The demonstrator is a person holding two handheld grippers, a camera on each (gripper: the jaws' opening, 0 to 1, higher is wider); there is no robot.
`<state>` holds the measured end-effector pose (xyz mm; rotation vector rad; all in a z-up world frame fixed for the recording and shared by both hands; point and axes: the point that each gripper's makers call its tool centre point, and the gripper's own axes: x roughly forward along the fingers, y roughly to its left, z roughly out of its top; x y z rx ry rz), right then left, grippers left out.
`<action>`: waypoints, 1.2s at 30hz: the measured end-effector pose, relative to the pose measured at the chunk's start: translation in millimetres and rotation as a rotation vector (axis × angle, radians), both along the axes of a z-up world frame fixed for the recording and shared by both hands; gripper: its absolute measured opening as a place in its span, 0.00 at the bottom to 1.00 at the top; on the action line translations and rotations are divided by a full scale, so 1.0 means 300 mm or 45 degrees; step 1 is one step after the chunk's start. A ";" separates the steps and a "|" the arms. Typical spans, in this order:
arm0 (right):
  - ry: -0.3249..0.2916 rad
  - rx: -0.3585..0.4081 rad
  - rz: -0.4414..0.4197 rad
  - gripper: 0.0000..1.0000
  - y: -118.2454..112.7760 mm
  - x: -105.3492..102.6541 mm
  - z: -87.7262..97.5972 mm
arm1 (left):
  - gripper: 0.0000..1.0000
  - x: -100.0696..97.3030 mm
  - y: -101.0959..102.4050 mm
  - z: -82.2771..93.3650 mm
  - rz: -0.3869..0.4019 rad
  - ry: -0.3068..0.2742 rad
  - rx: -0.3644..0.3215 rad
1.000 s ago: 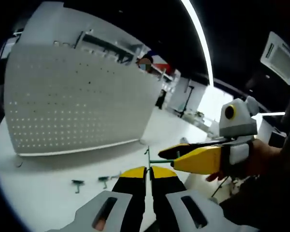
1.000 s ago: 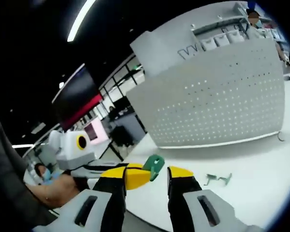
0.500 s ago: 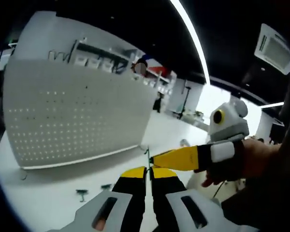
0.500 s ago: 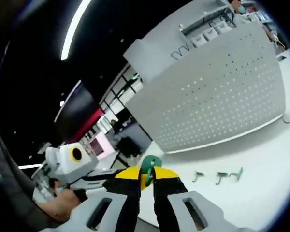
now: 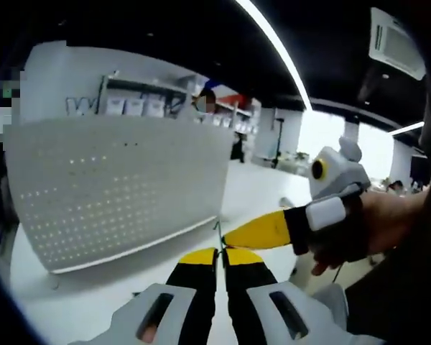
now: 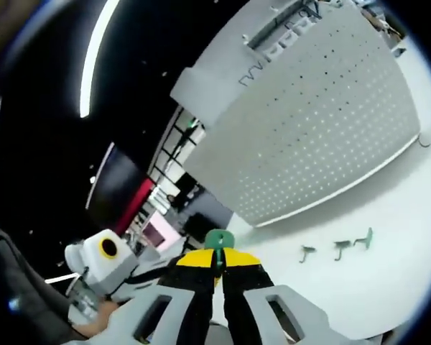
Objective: Insert the hook assembly into the mounting plate slot until the hook locks in place.
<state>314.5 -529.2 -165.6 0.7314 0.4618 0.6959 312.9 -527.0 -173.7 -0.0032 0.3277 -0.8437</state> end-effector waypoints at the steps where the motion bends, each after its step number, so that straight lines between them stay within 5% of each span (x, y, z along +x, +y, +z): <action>1: 0.001 0.002 0.003 0.01 0.001 0.002 -0.003 | 0.03 0.000 0.002 -0.003 -0.002 -0.009 0.017; 8: -0.038 -0.068 0.030 0.00 0.023 0.008 -0.011 | 0.08 0.002 0.013 -0.020 -0.038 -0.031 0.076; 17: -0.225 -0.311 0.079 0.00 0.030 0.029 0.011 | 0.47 0.004 0.032 -0.039 -0.018 0.096 0.020; 24: -0.399 -0.557 0.134 0.00 0.052 0.037 0.024 | 0.65 -0.013 0.043 -0.036 -0.033 0.226 -0.065; 27: -0.424 -0.600 0.148 0.00 0.057 0.040 0.022 | 0.79 -0.013 0.048 -0.028 -0.026 0.252 -0.093; 36: -0.421 -0.641 0.140 0.00 0.033 0.053 0.018 | 0.97 -0.046 0.049 -0.026 -0.042 0.274 -0.109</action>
